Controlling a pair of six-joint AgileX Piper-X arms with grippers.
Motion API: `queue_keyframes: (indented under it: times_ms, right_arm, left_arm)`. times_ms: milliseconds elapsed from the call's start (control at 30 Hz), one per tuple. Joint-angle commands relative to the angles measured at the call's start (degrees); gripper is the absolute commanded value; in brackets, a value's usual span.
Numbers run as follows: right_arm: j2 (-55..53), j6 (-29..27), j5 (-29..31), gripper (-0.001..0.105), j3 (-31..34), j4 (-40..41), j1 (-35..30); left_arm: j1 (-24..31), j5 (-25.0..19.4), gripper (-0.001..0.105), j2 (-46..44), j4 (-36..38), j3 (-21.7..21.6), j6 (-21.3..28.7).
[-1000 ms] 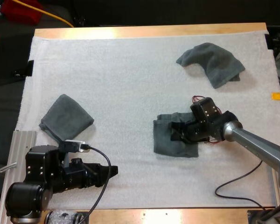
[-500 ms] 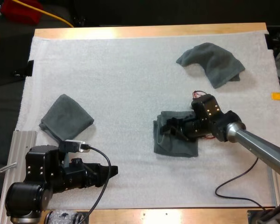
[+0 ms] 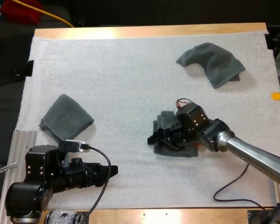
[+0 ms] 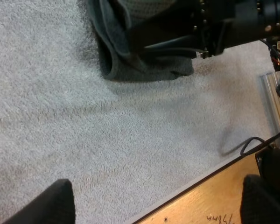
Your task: Pick towel from pile, fold and stack
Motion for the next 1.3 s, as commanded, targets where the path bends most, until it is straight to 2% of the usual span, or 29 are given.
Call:
queue_keyframes:
  times_ms: [0,300,500,700,900,1267]
  right_arm:
    - [0.53,1.21,-0.08,0.068,-0.34,-0.36,0.14]
    - [1.62,0.93,-1.94,0.068,-0.34,-1.16,1.26]
    - [-0.21,-0.57,-0.68,0.068,-0.34,-0.57,1.26]
    - [-6.62,-5.91,11.3,0.068,-0.34,8.12,1.26]
    - [-13.56,-10.24,16.85,0.068,-0.34,15.79,1.26]
    - [-26.11,-11.89,19.6,0.069,-0.34,24.71,1.26]
  left_arm:
    - [-0.01,0.7,0.07,-0.5,-0.06,-0.37,0.26]
    - [-0.01,0.7,0.07,-0.5,-0.06,-0.37,0.26]
    - [-0.01,0.7,0.07,-0.5,0.05,-0.37,0.26]
    - [-0.01,0.7,0.07,-0.5,0.05,-0.37,0.26]
    - [-0.01,0.7,0.07,-0.5,0.05,-0.37,1.5]
    - [-0.71,0.7,0.072,-0.5,-1.3,-0.37,3.18]
